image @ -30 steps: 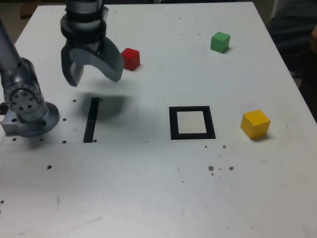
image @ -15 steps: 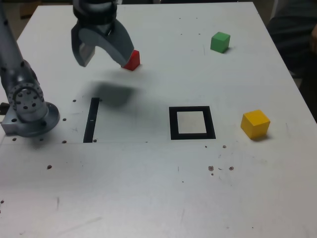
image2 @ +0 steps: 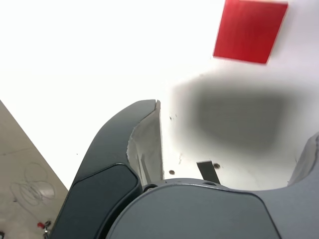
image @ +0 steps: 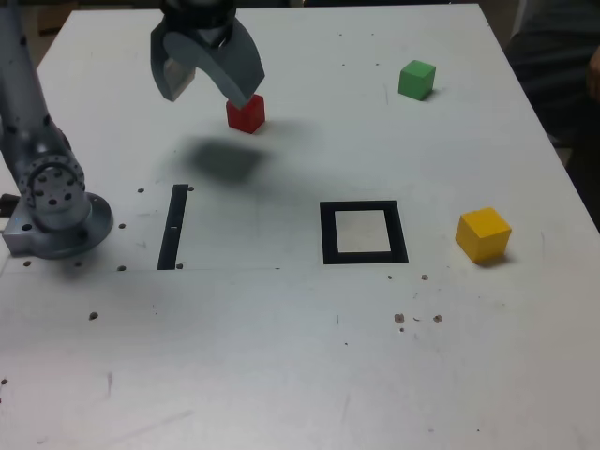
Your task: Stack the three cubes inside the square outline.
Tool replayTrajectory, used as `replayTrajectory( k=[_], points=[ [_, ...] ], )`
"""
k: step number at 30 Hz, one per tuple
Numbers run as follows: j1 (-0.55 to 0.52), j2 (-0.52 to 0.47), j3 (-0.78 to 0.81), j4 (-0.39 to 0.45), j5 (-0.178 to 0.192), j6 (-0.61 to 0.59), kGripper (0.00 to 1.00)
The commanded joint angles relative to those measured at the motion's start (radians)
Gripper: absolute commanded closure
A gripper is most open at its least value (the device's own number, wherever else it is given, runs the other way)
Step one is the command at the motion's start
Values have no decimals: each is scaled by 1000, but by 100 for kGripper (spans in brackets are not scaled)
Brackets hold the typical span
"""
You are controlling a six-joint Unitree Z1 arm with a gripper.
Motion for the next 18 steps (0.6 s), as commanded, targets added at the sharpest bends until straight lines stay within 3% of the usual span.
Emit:
replayTrajectory(
  k=[1,18],
  points=[
    [8,15,-16,-2,3,11,1],
    [61,202,-98,-53,4,26,2]
  ],
)
